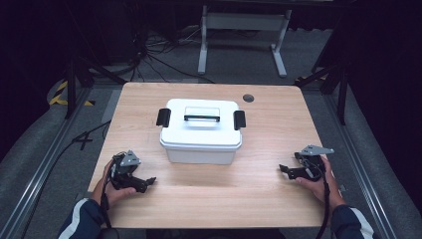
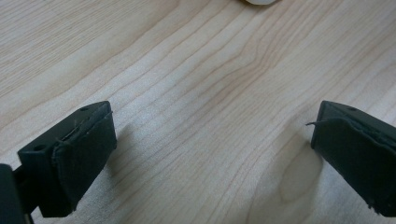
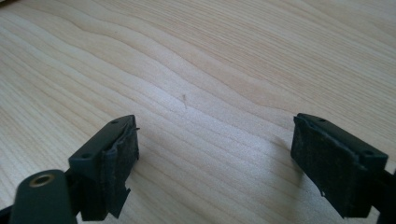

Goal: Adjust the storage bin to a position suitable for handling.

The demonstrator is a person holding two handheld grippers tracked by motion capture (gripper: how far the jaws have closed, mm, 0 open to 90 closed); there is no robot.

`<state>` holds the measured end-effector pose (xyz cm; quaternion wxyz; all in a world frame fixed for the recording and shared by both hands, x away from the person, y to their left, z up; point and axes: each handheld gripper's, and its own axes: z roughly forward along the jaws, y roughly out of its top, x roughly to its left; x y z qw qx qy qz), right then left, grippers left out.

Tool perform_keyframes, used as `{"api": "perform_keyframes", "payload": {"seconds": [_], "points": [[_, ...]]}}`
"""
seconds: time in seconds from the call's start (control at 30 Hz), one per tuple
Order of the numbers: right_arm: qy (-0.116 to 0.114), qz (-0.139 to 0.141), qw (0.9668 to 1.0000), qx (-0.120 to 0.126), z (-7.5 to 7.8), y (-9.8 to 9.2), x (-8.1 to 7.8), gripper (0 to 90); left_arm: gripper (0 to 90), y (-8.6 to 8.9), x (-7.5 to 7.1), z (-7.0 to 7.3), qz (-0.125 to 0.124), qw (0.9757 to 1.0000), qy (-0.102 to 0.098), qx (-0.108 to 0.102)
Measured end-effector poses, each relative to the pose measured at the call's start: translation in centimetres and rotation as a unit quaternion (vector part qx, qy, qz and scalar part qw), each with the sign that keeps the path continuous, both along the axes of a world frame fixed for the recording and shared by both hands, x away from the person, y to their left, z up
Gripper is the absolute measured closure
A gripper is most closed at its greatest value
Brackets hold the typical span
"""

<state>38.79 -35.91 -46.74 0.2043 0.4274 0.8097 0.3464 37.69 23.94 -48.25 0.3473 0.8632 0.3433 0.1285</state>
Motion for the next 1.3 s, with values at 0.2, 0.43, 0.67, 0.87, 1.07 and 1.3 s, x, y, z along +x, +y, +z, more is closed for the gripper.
{"api": "perform_keyframes", "payload": {"seconds": [0.2,0.43,0.67,0.87,1.07,1.3], "points": [[0.000,0.002,1.0000,-0.002,0.0,-0.1,0.0,15.4,0.5,0.3,0.0,0.0,-0.005,1.0000,0.002,0.000],[0.000,-0.001,1.0000,-0.002,0.0,-0.1,-0.1,15.3,0.5,0.4,0.0,-0.1,-0.006,1.0000,-0.002,-0.002],[0.017,0.025,0.9995,-0.009,0.4,-0.5,-0.2,21.5,0.3,0.5,0.1,0.0,-0.010,0.9999,-0.006,0.002],[0.039,0.055,0.9975,-0.021,1.2,-0.4,-0.1,30.8,0.4,0.4,0.0,-0.1,-0.005,1.0000,-0.002,-0.002],[0.023,0.094,0.9950,-0.024,4.0,0.6,-0.1,36.2,0.4,0.4,0.0,-0.1,-0.005,1.0000,-0.004,-0.001],[-0.010,0.119,0.9922,-0.036,8.6,2.2,0.5,36.8,0.4,0.4,0.0,-0.1,-0.005,1.0000,-0.003,-0.001]]}}
